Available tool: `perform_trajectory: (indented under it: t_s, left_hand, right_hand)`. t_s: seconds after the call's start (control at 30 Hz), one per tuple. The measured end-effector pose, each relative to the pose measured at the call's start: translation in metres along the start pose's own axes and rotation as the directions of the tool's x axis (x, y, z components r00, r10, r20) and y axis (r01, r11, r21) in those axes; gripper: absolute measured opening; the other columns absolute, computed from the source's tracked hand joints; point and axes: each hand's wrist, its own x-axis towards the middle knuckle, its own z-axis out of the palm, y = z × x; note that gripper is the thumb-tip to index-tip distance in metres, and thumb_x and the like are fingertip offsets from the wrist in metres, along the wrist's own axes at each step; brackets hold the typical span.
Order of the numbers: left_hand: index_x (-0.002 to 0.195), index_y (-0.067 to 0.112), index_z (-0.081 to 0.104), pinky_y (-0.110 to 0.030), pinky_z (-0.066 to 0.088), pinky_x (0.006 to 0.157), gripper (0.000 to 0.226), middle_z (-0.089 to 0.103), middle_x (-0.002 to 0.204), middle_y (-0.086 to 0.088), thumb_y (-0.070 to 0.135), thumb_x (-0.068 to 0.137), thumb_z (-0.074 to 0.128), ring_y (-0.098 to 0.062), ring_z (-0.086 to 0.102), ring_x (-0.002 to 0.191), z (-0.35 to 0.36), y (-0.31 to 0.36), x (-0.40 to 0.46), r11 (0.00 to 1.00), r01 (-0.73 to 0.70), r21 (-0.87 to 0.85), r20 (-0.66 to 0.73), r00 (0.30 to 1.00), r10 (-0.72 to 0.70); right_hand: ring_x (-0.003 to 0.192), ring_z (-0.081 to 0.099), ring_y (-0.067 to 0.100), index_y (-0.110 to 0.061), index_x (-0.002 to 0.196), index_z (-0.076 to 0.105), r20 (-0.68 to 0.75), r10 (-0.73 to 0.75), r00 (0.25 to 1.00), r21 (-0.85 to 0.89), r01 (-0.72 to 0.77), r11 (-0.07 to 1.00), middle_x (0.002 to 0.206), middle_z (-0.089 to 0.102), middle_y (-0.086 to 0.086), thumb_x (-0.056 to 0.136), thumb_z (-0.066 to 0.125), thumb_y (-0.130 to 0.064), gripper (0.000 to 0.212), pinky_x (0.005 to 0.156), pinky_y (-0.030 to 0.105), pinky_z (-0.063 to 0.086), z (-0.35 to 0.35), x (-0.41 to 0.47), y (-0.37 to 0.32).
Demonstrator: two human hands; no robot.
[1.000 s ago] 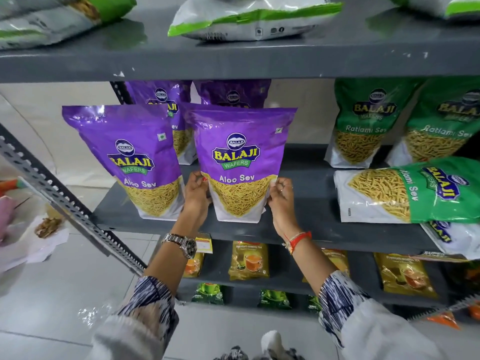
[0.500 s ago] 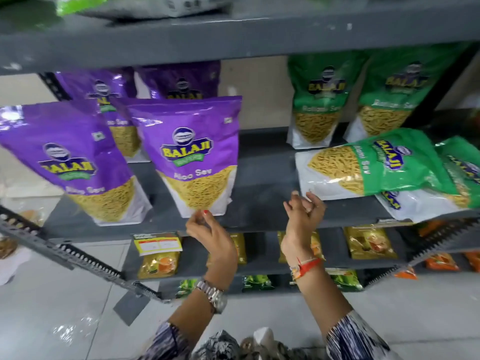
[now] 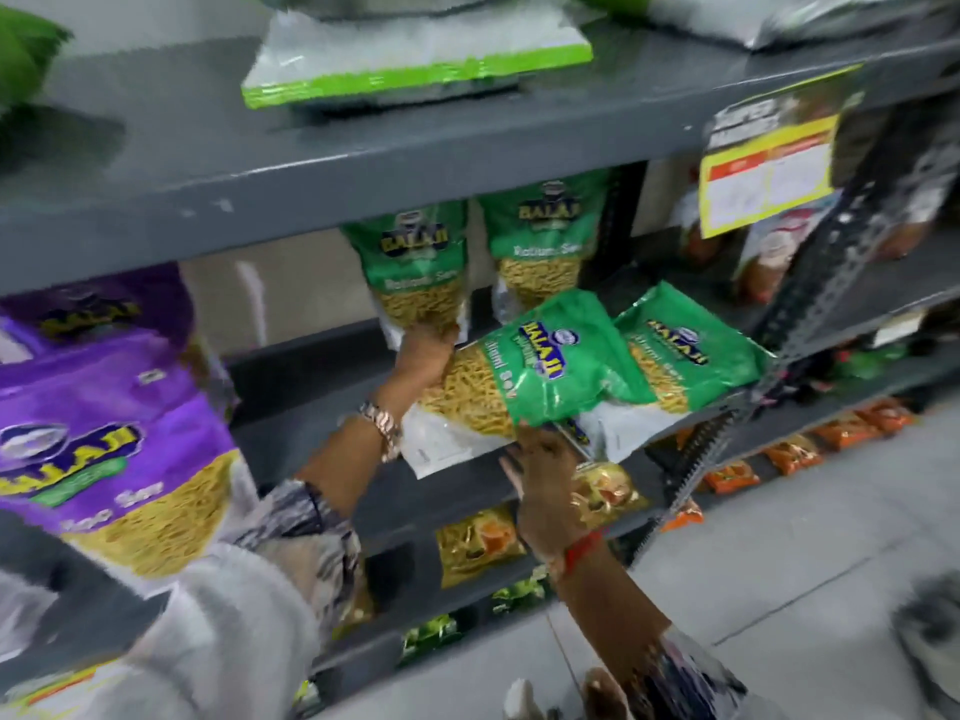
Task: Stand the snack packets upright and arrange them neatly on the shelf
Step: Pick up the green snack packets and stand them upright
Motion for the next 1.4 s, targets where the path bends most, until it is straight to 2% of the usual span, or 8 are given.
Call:
perform_trajectory:
  t_s: [0.17,0.33,0.5,0.7,0.87,1.07,1.3,1.4]
  left_hand:
    - [0.095,0.008,0.063,-0.026,0.044,0.078,0.020,0.063,0.086,-0.005,0.024,0.090,0.050,-0.017,0.056,0.076,0.007,0.018,0.029,0.999,0.037,-0.013,0.371,0.928,-0.030]
    - [0.106,0.001,0.065,-0.041,0.044,0.099,0.072,0.067,0.108,-0.012,0.062,0.067,0.062,-0.029,0.062,0.095,0.007,0.009,0.047,0.999,0.028,0.045,0.483,0.875,-0.046]
    - [0.111,0.001,0.061,-0.037,0.049,0.096,0.039,0.066,0.114,-0.020,0.030,0.085,0.058,-0.032,0.064,0.100,0.008,0.017,0.020,0.965,0.200,-0.169,0.403,0.908,-0.118]
    - [0.094,0.009,0.061,-0.024,0.058,0.073,0.012,0.076,0.069,0.003,0.011,0.088,0.051,-0.010,0.071,0.065,0.002,-0.007,-0.017,0.758,0.375,-0.533,0.341,0.916,-0.214]
    - [0.084,0.011,0.061,-0.018,0.056,0.056,0.011,0.073,0.059,0.003,0.017,0.088,0.053,-0.008,0.067,0.053,-0.001,-0.017,-0.070,0.596,0.347,-0.725,0.218,0.935,-0.280]
    - [0.065,0.016,0.057,-0.014,0.049,0.041,0.024,0.067,0.049,0.007,0.014,0.088,0.052,-0.003,0.059,0.043,0.001,-0.029,-0.130,0.470,0.199,-0.860,0.068,0.957,-0.281]
    - [0.092,0.012,0.056,-0.019,0.055,0.052,0.041,0.072,0.066,0.004,0.029,0.060,0.075,-0.006,0.066,0.057,-0.025,-0.046,-0.175,0.429,0.113,-0.896,0.038,0.983,-0.179]
    - [0.082,0.011,0.054,-0.017,0.054,0.048,0.010,0.072,0.059,0.006,0.020,0.082,0.059,-0.004,0.065,0.052,-0.029,-0.042,-0.183,0.438,0.097,-0.893,0.003,0.978,-0.210]
  right_hand:
    - [0.076,0.057,0.018,-0.011,0.080,0.047,-0.100,-0.048,0.994,0.156,0.064,0.986,0.081,0.054,0.008,0.090,0.052,-0.003,0.014,0.076,0.035,0.054,0.002,0.003,0.004]
    - [0.084,0.053,0.019,-0.013,0.079,0.047,-0.096,-0.033,0.995,0.107,0.043,0.993,0.087,0.051,0.007,0.093,0.047,-0.008,0.015,0.090,0.050,0.051,0.000,0.003,-0.005]
    - [0.099,0.063,0.024,-0.023,0.086,0.056,-0.020,-0.088,0.996,0.112,0.090,0.990,0.108,0.066,0.009,0.095,0.046,-0.020,0.013,0.084,0.043,0.054,-0.010,-0.001,-0.019]
    - [0.092,0.066,0.024,-0.032,0.090,0.059,0.076,-0.301,0.951,-0.103,0.307,0.946,0.101,0.070,0.005,0.092,0.049,-0.032,0.011,0.084,0.050,0.054,-0.037,0.013,-0.028]
    - [0.074,0.055,0.016,-0.033,0.071,0.058,0.182,-0.353,0.918,-0.196,0.385,0.902,0.076,0.060,-0.008,0.090,0.053,-0.031,0.020,0.069,0.035,0.045,-0.049,0.024,-0.048]
    - [0.072,0.056,0.005,-0.023,0.066,0.057,0.216,-0.355,0.910,-0.129,0.387,0.913,0.063,0.066,-0.015,0.089,0.057,-0.015,0.024,0.080,0.032,0.045,-0.044,0.021,-0.067]
    - [0.070,0.060,0.004,-0.021,0.072,0.062,0.355,-0.477,0.804,-0.099,0.540,0.836,0.064,0.069,-0.018,0.089,0.057,-0.017,0.018,0.074,0.029,0.049,-0.038,-0.023,-0.073]
    - [0.069,0.059,0.004,-0.022,0.072,0.062,0.347,-0.468,0.813,-0.112,0.531,0.840,0.064,0.068,-0.016,0.088,0.057,-0.019,0.017,0.072,0.029,0.048,-0.034,-0.033,-0.064]
